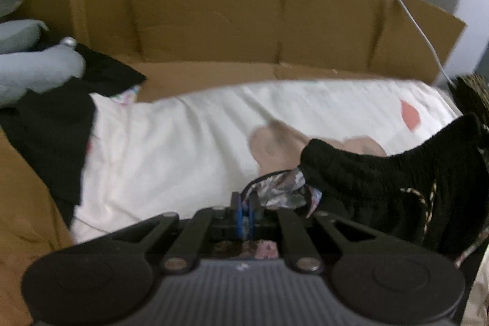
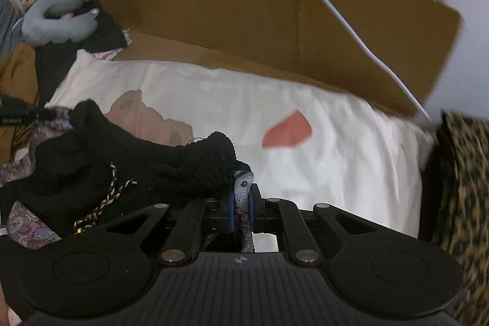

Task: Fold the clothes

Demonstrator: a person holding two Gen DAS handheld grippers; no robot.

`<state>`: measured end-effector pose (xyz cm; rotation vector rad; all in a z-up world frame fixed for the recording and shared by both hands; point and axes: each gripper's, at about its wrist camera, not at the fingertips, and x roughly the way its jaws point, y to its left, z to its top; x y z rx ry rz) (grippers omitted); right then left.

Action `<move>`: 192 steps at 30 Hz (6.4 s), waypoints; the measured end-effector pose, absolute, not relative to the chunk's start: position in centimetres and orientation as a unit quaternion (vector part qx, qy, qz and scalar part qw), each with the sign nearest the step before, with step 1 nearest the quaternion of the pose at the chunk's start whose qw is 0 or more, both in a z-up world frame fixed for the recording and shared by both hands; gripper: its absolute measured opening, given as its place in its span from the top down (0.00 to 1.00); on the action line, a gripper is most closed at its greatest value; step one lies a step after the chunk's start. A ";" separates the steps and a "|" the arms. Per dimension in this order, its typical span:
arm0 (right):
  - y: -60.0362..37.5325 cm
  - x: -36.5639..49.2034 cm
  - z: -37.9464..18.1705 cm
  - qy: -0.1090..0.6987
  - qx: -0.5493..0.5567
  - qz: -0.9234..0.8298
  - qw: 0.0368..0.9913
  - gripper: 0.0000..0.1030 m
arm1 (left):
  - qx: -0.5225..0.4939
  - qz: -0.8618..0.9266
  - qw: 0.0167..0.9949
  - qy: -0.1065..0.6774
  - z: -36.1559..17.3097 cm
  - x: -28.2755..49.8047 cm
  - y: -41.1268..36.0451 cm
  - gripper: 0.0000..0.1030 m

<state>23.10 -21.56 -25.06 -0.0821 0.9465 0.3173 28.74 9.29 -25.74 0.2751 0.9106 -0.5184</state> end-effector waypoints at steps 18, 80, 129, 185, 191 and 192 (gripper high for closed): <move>-15.3 35.0 -24.0 0.447 -0.086 0.146 0.879 0.96 | 0.104 -0.168 0.870 0.452 -25.8 37.5 11.5 0.96; -16.5 16.0 -26.1 0.478 0.144 0.165 0.850 0.51 | 0.108 -0.210 0.803 0.548 -26.2 13.9 9.5 0.47; -12.4 11.4 -31.0 0.550 0.115 0.241 0.792 0.51 | -0.067 -0.206 0.820 0.529 -30.5 22.0 14.1 0.77; -16.7 11.2 -33.2 0.607 0.358 0.232 0.670 0.85 | -0.033 -0.496 0.682 0.536 -24.7 8.7 0.7 0.96; -19.6 10.2 -33.6 0.616 0.334 0.194 0.687 0.99 | -0.026 -0.502 0.672 0.543 -25.1 8.6 0.4 0.91; -20.3 10.1 -33.5 0.614 0.332 0.188 0.691 0.99 | -0.027 -0.498 0.674 0.544 -25.0 8.8 0.6 0.90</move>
